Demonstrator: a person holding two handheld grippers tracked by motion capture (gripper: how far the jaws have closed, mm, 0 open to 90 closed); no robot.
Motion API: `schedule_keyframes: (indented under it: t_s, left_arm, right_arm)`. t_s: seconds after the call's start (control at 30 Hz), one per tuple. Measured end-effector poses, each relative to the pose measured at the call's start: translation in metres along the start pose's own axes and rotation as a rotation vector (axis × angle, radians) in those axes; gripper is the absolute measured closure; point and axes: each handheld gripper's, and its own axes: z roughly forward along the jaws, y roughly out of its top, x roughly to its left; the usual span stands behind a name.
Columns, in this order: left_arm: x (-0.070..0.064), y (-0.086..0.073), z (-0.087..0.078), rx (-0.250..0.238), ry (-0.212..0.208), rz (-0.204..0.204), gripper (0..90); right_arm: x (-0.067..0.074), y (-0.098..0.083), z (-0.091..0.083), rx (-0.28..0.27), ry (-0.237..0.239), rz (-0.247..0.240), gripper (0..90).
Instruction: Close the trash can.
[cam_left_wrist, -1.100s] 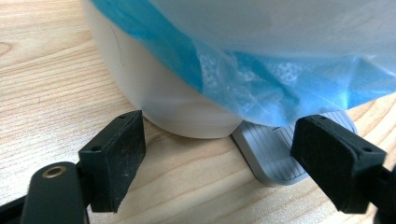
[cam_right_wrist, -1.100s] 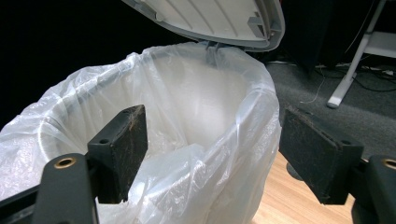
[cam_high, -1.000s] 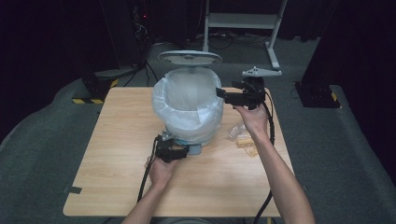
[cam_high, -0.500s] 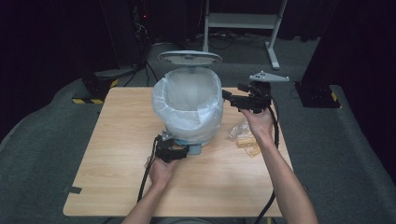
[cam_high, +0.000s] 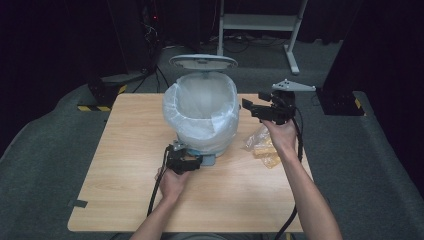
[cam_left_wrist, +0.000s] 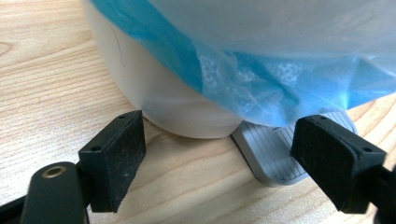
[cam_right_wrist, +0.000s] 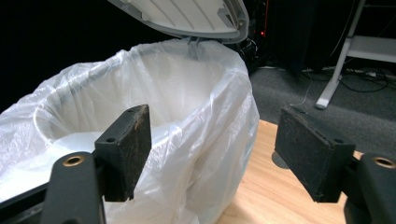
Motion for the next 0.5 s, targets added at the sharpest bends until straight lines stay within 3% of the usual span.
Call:
schedule_keyframes:
  t_s: [0.5]
  left_arm:
    - [0.000,0.000,0.000,0.000,-0.001,0.000,17.7]
  right_arm:
    - [-0.005,-0.013,-0.008,0.039,-0.017,-0.010,28.6]
